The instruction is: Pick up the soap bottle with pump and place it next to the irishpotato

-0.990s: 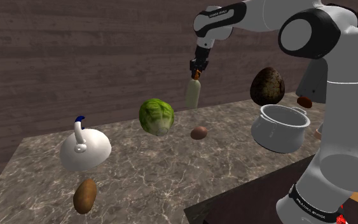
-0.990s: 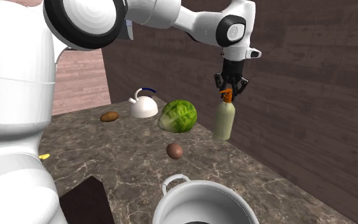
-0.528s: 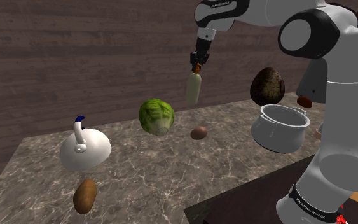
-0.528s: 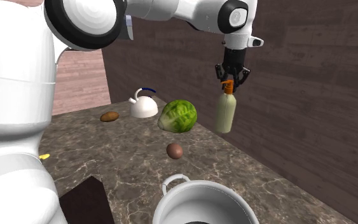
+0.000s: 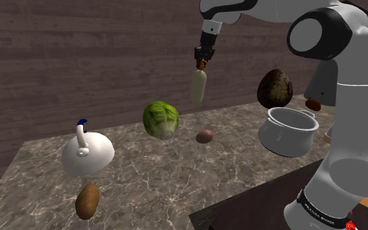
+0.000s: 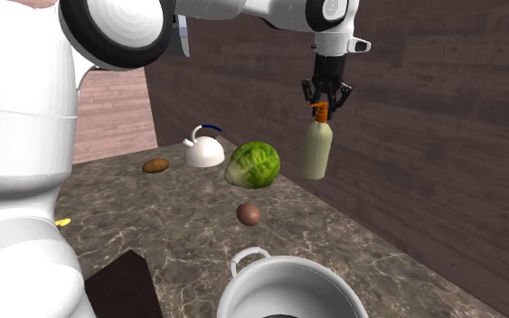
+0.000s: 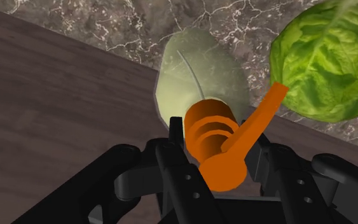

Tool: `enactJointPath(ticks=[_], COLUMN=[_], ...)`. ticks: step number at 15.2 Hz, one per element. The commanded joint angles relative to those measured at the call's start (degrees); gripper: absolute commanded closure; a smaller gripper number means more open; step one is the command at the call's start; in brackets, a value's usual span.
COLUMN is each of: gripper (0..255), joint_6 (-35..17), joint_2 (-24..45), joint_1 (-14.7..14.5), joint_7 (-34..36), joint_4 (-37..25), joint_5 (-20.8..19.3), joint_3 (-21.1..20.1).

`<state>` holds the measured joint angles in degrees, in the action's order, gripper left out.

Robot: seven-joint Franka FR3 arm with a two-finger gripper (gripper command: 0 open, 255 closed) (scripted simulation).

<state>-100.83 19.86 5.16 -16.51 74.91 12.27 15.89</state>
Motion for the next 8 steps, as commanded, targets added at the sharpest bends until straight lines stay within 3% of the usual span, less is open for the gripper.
enactJointPath(ticks=[1, 8], gripper=[255, 255], joint_6=[-1.4, -5.3], joint_2=[-2.8, -10.0], joint_1=[-2.1, -8.8], joint_7=[2.1, 11.1], joint_4=[3.8, 13.6], joint_5=[-1.1, -4.6], joint_3=[-0.4, -3.2])
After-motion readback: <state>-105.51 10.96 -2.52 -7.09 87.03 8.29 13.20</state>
